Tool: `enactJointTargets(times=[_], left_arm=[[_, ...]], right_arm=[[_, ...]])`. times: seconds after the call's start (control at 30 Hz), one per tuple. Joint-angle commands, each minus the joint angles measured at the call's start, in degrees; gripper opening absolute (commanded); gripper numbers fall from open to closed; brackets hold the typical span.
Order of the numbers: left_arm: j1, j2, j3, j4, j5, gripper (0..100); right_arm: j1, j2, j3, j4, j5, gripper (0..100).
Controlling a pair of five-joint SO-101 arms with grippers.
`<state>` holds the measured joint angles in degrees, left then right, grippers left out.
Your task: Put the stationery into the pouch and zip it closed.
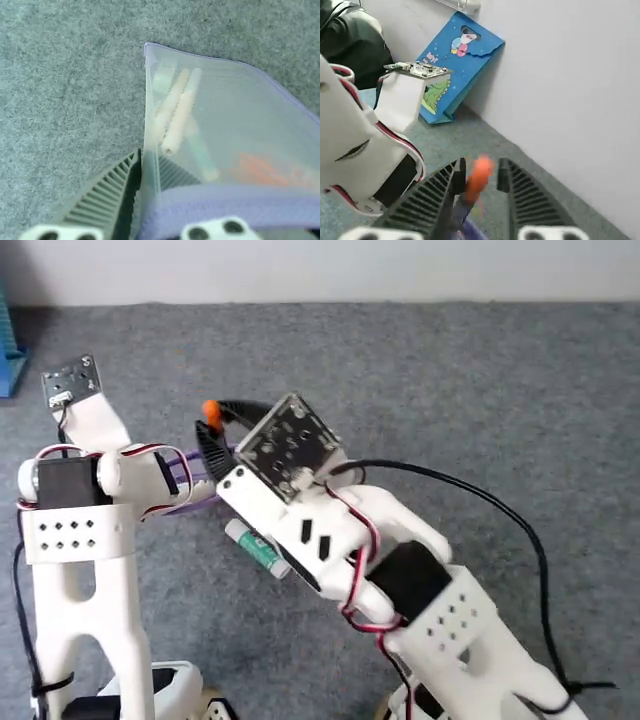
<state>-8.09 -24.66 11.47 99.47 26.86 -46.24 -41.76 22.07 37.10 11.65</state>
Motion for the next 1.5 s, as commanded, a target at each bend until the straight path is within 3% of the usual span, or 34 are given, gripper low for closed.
enactJointTargets(times=[0.0, 0.13, 0.3, 0.57, 0.8, 1.27, 1.47], left_arm=[[0.18, 1.76, -0.04, 0.88, 0.97, 1], [-0.09, 1.76, -0.22, 0.88, 0.97, 1], [-6.51, 1.76, -0.4, 0.0, 1.05, 1], [-14.51, 1.67, -1.8, 0.26, 1.05, 1], [-14.51, 1.76, -4.44, 0.26, 1.05, 1], [-14.86, 1.67, -4.35, 0.53, 1.14, 1], [-16.09, 1.23, -4.44, 0.53, 1.14, 1]], right_arm=[[0.04, -4.0, -2.11, 2.68, -1.58, 23.2], [0.04, -5.58, -7.74, 13.49, -6.86, 15.3], [0.04, -5.14, -11.96, 33.89, -17.41, 4.1], [0.04, 1.89, -3.69, 47.69, -23.47, 8.6], [-0.4, 16.04, 1.14, 42.51, -23.21, 25.6], [-1.8, 41.27, 1.14, 27.74, -23.56, 22.1], [-1.54, 41.98, 1.14, 25.8, -23.56, 22.1]])
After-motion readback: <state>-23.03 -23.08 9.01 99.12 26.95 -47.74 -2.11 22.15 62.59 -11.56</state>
